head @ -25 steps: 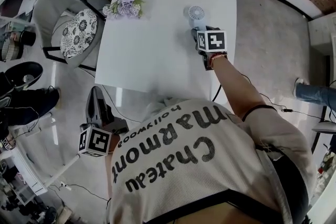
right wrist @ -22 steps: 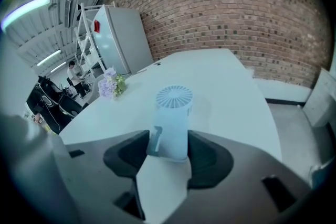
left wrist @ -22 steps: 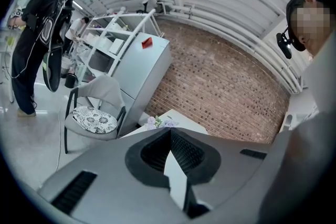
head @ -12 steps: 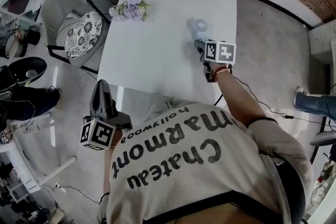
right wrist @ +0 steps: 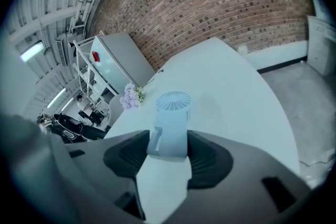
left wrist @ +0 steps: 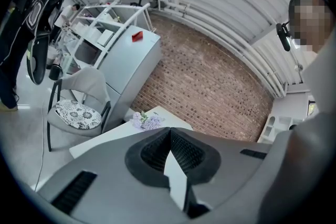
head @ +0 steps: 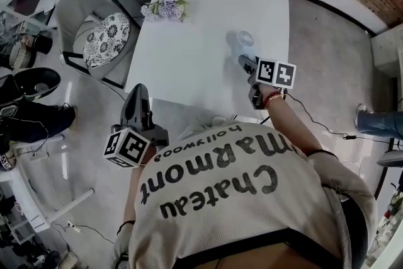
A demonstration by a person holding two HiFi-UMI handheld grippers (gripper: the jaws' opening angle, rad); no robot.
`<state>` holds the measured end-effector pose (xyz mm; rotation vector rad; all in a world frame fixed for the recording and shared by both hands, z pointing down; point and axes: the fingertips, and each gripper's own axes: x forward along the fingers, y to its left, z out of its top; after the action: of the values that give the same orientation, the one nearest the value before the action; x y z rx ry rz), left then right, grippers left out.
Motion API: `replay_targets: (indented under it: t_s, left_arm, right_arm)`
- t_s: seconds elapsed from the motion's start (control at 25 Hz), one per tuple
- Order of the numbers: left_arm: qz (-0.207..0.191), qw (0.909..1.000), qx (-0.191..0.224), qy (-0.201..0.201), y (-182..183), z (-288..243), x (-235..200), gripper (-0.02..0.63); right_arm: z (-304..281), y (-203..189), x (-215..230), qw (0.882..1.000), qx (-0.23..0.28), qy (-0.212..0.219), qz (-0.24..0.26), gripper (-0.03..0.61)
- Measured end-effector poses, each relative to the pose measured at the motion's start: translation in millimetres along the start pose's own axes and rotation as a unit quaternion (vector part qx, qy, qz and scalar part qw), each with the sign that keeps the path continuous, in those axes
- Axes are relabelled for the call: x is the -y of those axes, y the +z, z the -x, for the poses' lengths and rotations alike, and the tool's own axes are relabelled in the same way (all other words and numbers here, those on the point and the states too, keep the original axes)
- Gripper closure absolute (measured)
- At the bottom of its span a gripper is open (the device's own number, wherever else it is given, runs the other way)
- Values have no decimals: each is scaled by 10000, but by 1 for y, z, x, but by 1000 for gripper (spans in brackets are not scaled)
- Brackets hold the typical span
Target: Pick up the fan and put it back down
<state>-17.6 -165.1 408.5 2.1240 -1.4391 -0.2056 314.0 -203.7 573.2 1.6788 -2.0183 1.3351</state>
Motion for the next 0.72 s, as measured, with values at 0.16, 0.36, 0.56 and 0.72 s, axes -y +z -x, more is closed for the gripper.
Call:
replay_targets:
  t_s: [0.16, 0.36, 0.56, 0.72]
  left_arm:
    - [-34, 9998, -64, -162, 12, 4, -9, 612]
    - [-30, 9993, -111, -344, 30, 11, -21, 612]
    - [-70, 9978, -233, -609, 42, 21, -35, 612]
    - [-89, 9965, -286, -783, 52, 30, -46, 612]
  right_arm:
    - [9, -6, -18, 9995, 126, 21, -274, 354]
    - [22, -15, -45, 9983, 319, 14, -490, 354]
    - [32, -25, -81, 9976, 508, 27, -470, 354]
    - [39, -32, -112, 9971, 646, 61, -389, 354]
